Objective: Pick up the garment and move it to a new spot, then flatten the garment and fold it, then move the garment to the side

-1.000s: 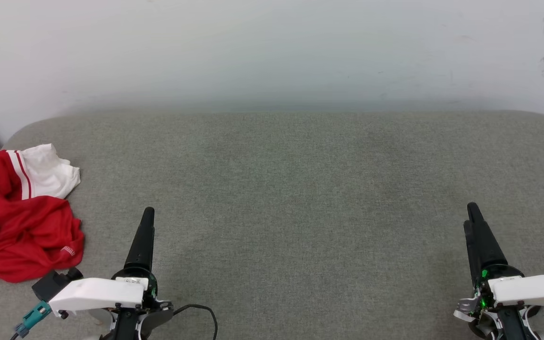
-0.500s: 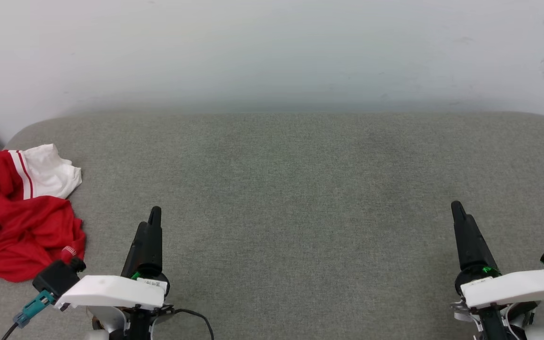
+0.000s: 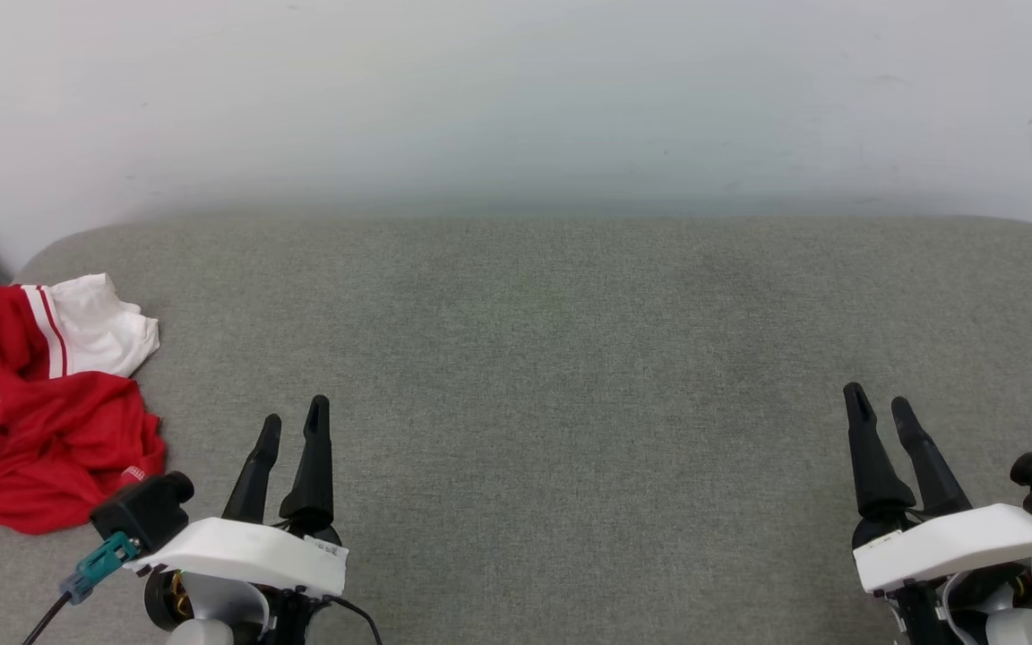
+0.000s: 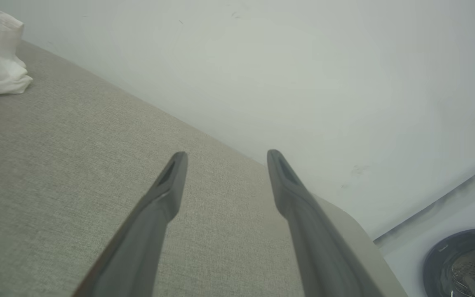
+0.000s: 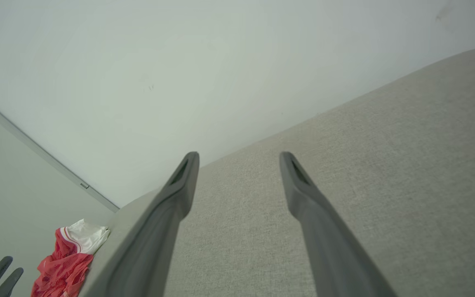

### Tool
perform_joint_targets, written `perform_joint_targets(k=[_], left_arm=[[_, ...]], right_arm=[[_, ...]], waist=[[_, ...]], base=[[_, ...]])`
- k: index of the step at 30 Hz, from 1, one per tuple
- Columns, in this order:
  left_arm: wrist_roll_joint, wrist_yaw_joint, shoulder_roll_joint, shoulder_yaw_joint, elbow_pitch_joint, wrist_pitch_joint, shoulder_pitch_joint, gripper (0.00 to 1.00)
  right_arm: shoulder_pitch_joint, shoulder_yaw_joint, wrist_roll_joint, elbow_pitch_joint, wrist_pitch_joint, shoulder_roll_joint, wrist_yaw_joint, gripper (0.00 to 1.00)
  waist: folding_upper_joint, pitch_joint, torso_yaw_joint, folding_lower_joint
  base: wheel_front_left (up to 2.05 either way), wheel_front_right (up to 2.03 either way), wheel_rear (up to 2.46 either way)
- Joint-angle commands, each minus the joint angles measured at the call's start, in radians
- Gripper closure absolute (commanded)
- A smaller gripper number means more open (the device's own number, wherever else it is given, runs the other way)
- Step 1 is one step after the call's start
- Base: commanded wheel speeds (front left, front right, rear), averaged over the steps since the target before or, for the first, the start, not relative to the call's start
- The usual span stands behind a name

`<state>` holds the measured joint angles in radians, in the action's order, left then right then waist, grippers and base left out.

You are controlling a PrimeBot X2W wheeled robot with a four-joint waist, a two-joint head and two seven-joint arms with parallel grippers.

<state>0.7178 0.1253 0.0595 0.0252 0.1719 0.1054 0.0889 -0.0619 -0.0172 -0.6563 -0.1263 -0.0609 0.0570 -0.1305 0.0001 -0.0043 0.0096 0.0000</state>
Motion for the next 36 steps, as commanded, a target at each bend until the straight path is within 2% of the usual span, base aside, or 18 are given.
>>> perform_joint_targets(k=[1, 17, 36], left_arm=[[-0.051, -0.003, 0.011, 0.007, -0.003, 0.013, 0.026, 0.00], [-0.270, -0.039, 0.039, 0.027, 0.035, 0.056, 0.044, 0.00], [-0.449, -0.061, 0.051, 0.061, 0.062, 0.101, 0.046, 0.00]], right_arm=[[-0.014, -0.007, 0.063, 0.023, 0.002, -0.002, 0.000, 0.00], [-0.014, 0.004, 0.313, 0.053, 0.001, -0.007, 0.000, 0.00], [-0.004, 0.003, 0.492, 0.076, 0.016, -0.007, 0.000, 0.00]], waist=[[-0.0001, -0.001, 0.000, 0.0000], [-0.0001, -0.001, 0.002, 0.0000], [-0.0001, -0.003, 0.005, 0.0000]], base=[[0.00, 0.00, 0.00], [0.00, 0.00, 0.00], [0.00, 0.00, 0.00]])
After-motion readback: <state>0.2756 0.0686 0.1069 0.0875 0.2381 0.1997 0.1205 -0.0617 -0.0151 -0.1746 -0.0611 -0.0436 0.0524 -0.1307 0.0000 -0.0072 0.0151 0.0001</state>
